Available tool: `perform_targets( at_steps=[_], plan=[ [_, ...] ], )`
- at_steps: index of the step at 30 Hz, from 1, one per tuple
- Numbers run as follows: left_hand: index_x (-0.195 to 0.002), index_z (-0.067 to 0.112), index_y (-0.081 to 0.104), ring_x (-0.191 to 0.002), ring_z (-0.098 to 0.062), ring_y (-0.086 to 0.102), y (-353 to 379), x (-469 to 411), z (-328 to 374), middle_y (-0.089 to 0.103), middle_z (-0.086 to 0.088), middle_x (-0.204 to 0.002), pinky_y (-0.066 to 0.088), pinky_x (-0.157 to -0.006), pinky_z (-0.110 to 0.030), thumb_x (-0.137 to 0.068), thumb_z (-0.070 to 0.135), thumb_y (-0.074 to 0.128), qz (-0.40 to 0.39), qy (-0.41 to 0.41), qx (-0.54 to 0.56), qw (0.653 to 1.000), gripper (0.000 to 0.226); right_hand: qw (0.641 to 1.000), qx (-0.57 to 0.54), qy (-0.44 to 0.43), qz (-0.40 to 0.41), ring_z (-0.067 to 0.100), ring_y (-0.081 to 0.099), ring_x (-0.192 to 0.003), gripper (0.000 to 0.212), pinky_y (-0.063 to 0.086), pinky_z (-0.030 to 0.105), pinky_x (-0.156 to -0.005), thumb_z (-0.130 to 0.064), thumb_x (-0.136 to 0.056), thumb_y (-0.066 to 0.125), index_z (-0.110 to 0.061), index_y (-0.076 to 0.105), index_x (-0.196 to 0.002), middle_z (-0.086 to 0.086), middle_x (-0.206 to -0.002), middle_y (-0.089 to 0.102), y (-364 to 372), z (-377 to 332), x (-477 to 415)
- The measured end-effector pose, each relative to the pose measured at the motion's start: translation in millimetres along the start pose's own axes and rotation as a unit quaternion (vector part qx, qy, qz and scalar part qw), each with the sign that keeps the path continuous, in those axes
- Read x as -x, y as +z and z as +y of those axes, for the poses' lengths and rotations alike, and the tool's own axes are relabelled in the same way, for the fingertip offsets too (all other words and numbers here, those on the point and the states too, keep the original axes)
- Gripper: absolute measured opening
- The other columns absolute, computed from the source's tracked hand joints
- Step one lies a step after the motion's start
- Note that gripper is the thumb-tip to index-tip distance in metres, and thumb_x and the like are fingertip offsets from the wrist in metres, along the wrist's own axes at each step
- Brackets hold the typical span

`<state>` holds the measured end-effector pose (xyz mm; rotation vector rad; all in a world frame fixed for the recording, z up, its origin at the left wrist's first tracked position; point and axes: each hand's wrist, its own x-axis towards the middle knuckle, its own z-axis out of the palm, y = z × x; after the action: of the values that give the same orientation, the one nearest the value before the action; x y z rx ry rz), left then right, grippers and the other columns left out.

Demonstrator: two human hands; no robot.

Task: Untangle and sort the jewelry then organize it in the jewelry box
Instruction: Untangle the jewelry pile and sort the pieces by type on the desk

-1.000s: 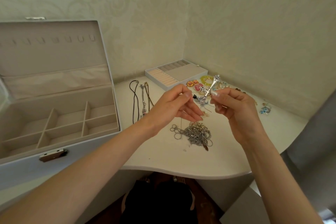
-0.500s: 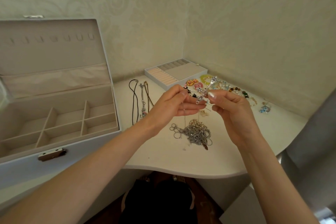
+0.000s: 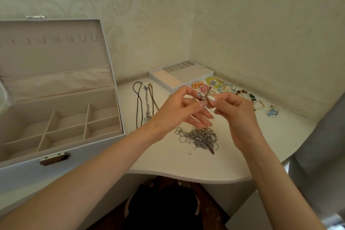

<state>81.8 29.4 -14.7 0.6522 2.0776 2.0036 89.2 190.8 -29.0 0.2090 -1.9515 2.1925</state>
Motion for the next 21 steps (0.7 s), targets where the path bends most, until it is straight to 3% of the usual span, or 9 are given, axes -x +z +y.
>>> perform_targets(
  at_steps=[3, 5, 10, 18, 21],
  plan=[
    [-0.094, 0.001, 0.048, -0.054, -0.025, 0.066, -2, -1, 0, 0.072, -0.013, -0.076, 0.052, -0.047, -0.027, -0.091, 0.008, 0.057, 0.026, 0.024, -0.022, 0.999, 0.011, 1.000, 0.001, 0.001, -0.028, 0.014, 0.062, -0.072, 0.007, 0.046, 0.028, -0.070, -0.016, -0.079, 0.067, -0.010, 0.064, -0.083, 0.002, -0.077, 0.070, 1, 2, 1],
    [-0.085, 0.005, 0.050, -0.046, -0.018, 0.060, -5, -2, -2, 0.071, -0.007, -0.070, 0.043, -0.040, -0.022, -0.092, 0.006, 0.055, 0.046, 0.036, -0.046, 0.997, 0.009, 0.999, 0.003, 0.006, -0.043, 0.017, 0.063, -0.076, 0.018, 0.048, 0.027, -0.067, -0.020, -0.073, 0.070, -0.012, 0.064, -0.088, 0.001, -0.082, 0.070, 2, 2, 1],
    [-0.078, 0.011, 0.056, -0.044, -0.003, 0.038, -2, -2, -5, 0.047, 0.011, -0.046, 0.030, -0.042, -0.014, -0.090, 0.007, 0.059, 0.067, 0.027, -0.062, 0.995, 0.013, 0.997, 0.023, 0.015, -0.072, 0.015, 0.064, -0.074, 0.042, 0.050, 0.024, -0.062, -0.024, -0.064, 0.074, -0.013, 0.063, -0.103, 0.000, -0.086, 0.070, 10, 5, 4],
    [-0.076, 0.017, 0.060, -0.052, 0.003, 0.047, -4, -2, 1, 0.059, 0.008, -0.067, 0.036, -0.048, -0.011, -0.085, 0.011, 0.067, 0.099, 0.063, -0.119, 0.986, 0.012, 0.999, -0.024, -0.037, -0.005, 0.015, 0.065, -0.070, 0.004, 0.051, 0.022, -0.062, -0.009, -0.077, 0.069, -0.007, 0.066, -0.079, 0.002, -0.073, 0.070, 10, 7, 5],
    [-0.077, 0.020, 0.059, -0.061, -0.014, 0.055, -4, -2, -2, 0.064, -0.001, -0.076, 0.044, -0.054, -0.021, -0.080, 0.018, 0.072, 0.119, 0.081, -0.156, 0.977, 0.014, 0.999, -0.031, -0.033, 0.006, 0.014, 0.067, -0.070, 0.003, 0.052, 0.021, -0.063, -0.005, -0.081, 0.067, -0.007, 0.065, -0.080, 0.003, -0.072, 0.071, 11, 7, 5]
  ],
)
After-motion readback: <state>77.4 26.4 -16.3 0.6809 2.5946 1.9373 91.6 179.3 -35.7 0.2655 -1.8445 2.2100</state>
